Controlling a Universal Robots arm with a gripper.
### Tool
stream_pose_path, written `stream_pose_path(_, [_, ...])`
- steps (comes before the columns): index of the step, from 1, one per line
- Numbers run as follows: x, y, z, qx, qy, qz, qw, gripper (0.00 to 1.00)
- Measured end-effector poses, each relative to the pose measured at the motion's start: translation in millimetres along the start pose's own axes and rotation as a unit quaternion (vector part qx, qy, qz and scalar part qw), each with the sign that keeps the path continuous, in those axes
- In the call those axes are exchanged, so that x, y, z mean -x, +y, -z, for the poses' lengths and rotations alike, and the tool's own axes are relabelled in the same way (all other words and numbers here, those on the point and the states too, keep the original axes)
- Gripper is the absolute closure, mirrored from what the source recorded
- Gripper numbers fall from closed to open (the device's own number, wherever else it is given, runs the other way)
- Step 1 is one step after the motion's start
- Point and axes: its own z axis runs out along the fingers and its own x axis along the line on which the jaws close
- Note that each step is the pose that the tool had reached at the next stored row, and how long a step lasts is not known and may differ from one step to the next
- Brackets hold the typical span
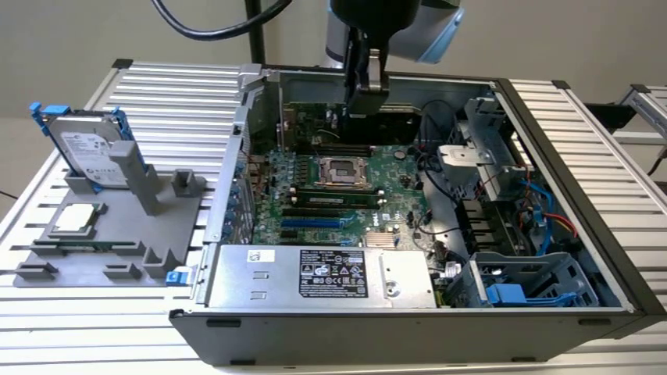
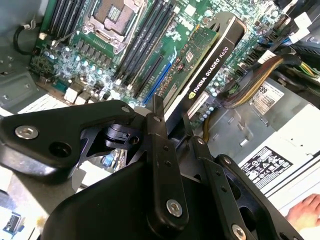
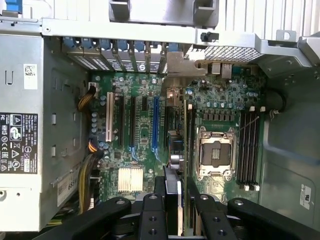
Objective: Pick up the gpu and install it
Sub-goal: 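Insert the gpu into the slot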
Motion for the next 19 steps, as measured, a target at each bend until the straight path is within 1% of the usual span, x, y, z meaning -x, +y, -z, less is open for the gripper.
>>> stream_pose_path(6, [-0.3, -0.1, -3.8, 0.0, 0.0, 0.0, 1.0, 1.0])
stream_pose_path(19, [-0.3, -0.1, -4.2, 0.0, -0.0003, 0.0, 1.0, 1.0])
